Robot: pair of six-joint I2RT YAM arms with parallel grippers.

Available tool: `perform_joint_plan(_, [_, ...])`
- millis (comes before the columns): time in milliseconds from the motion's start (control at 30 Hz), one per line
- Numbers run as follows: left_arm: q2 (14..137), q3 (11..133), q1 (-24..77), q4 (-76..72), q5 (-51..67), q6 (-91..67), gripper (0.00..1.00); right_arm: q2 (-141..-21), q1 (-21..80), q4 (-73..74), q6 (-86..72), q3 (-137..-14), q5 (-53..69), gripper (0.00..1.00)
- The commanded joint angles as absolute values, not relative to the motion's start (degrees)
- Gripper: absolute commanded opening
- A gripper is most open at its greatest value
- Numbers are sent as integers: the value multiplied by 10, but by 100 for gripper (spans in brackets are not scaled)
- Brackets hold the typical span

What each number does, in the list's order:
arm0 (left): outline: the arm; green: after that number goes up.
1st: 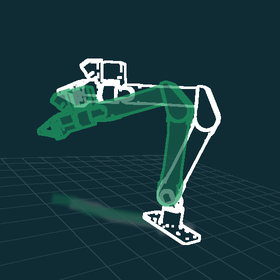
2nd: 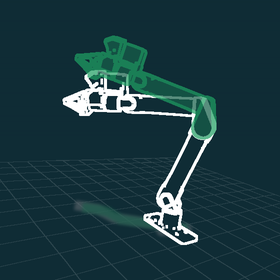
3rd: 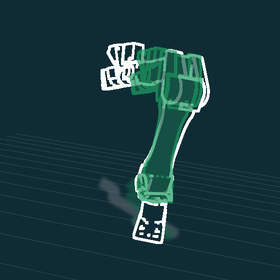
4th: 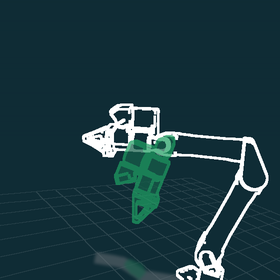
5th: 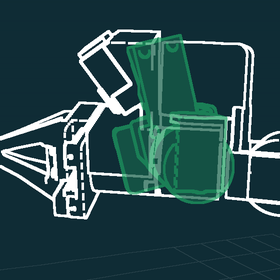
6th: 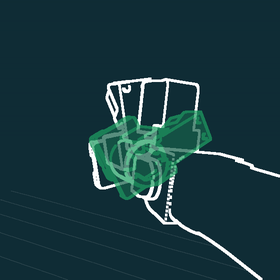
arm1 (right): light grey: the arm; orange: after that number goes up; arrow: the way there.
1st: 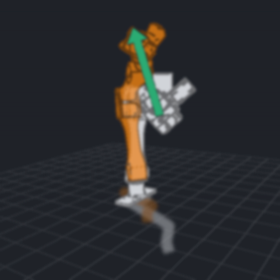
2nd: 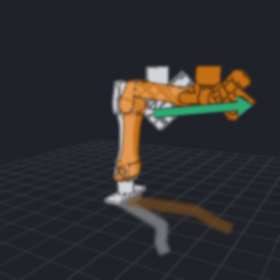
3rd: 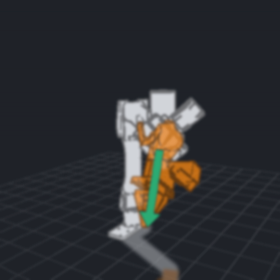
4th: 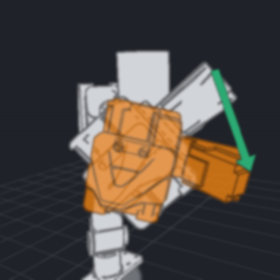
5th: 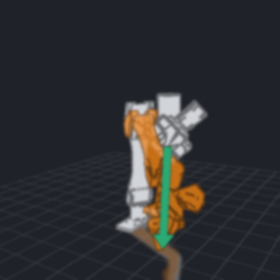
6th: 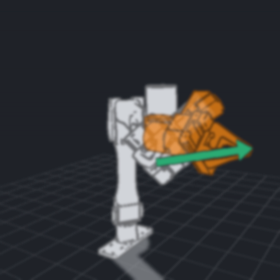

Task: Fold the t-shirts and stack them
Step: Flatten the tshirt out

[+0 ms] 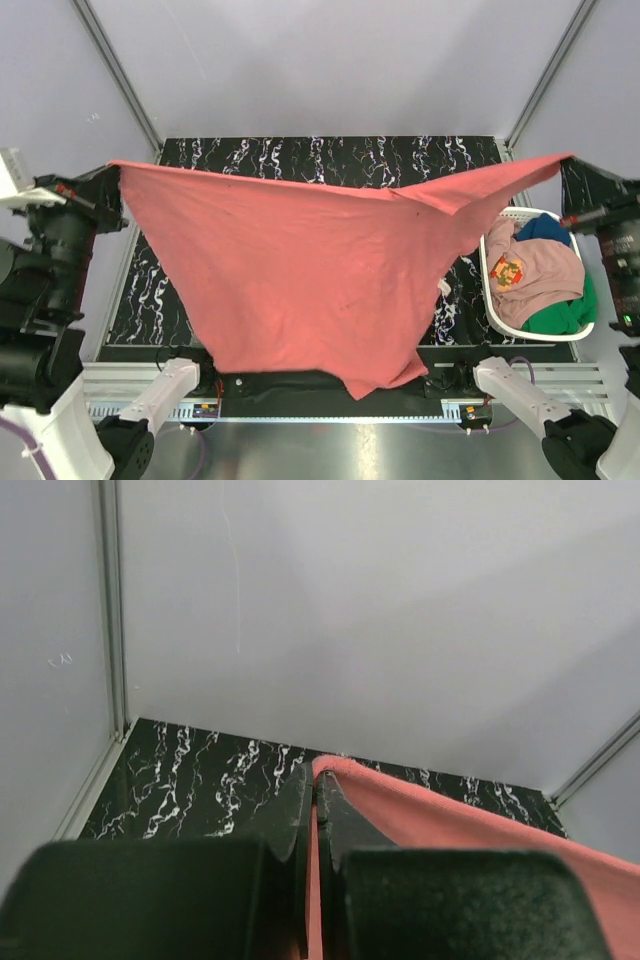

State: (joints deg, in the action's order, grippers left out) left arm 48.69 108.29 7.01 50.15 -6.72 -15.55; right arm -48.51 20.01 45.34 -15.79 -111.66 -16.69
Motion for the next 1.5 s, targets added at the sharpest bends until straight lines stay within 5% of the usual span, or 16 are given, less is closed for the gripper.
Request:
perform_joint_plan(0, [431,1088,68,455,-89,-163,0,-409,196,459,-180,-1155,-135,0])
perform_joint_plan(467, [339,1087,49,496,-83,-213,0,-321,196,533,-213,-1218,-128,0])
perform_joint_plan(767, [501,1054,51,435,-141,-148,0,-508,207,340,-6,-1137,-227,0])
perform_joint_plan(1133, [692,781,23,88,-156,-91,0,-810,182,24,127,-937,-96,0])
perform_joint_plan(1467, [959,837,-81,-32,-60,-103,0,-1108,118,-145,98,-974,-13,0])
